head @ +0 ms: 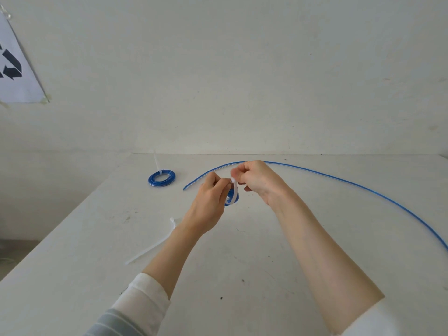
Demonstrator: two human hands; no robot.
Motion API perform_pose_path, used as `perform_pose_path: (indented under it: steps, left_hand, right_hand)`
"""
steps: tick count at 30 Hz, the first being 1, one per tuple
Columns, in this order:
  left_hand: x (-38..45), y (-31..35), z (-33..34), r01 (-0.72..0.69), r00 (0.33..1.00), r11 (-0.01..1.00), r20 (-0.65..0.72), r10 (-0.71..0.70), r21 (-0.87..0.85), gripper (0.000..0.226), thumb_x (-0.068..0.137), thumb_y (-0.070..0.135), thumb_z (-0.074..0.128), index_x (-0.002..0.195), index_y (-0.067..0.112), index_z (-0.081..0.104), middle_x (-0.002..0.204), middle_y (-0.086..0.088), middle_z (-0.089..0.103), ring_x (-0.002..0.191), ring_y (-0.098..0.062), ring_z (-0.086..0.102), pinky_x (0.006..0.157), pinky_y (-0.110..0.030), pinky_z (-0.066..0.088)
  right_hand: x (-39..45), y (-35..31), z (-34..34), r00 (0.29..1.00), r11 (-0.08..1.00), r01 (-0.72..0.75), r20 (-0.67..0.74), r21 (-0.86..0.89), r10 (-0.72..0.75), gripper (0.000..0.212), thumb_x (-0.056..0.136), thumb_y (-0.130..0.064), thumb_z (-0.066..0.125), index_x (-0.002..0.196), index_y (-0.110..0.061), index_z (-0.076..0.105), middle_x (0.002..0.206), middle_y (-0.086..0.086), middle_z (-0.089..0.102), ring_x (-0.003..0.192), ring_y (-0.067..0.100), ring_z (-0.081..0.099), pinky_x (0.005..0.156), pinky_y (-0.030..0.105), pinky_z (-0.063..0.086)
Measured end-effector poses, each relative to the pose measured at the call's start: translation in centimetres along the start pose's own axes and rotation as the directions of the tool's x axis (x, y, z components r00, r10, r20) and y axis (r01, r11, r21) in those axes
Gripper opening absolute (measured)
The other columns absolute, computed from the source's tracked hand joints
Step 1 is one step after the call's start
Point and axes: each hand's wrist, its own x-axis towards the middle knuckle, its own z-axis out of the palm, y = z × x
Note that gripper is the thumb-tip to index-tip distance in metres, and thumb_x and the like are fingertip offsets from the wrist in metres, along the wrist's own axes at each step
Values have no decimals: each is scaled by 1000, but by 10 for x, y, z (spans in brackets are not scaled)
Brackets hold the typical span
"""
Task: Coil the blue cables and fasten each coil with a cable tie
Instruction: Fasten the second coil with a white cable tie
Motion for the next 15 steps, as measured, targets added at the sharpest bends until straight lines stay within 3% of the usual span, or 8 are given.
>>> perform_pose_path:
  steps: [2,5,9,12,15]
  left_hand:
    - [5,2,0,4,999,1000,32,-4,3,20,95,3,41,95,1,60,87,-4,37,72,-24,40,65,-24,33]
    - [4,4,3,30,991,999,130,-29,-10,22,97,7,38,95,1,59,91,-7,40,80,-31,47,74,-37,43]
    - [7,12,6,143,983,973,145,-117,-183,30,99,22,36,96,10,63,84,5,39,80,-13,49,72,-5,35]
    - [13,15,13,249,964,943,154,-218,-222,32,99,22,33,95,12,63,88,2,42,84,-18,49,71,-6,35]
    - [9,12,16,278,960,932,109,-260,-231,31,98,16,35,95,11,66,86,2,42,81,-15,47,69,-1,32]
  right_hand:
    - [7,0,-3,998,998,-62,7,28,61,15,91,-21,57,76,-19,59,81,-2,61,79,11,56,61,23,38]
    - [15,-2,-14,990,991,-127,-52,46,130,21,92,-26,55,72,-19,58,74,-5,58,71,8,56,60,26,34]
    - [23,-3,-14,981,993,-38,-183,108,57,28,95,-22,49,68,-15,55,69,0,55,65,12,53,66,26,35]
    - [22,1,-6,959,992,80,-280,98,-50,28,97,-20,42,71,-14,52,73,2,60,68,16,55,61,26,39]
    - [17,3,-10,988,974,76,-148,213,-45,19,97,-22,47,81,-15,55,72,-1,62,64,12,57,57,23,43]
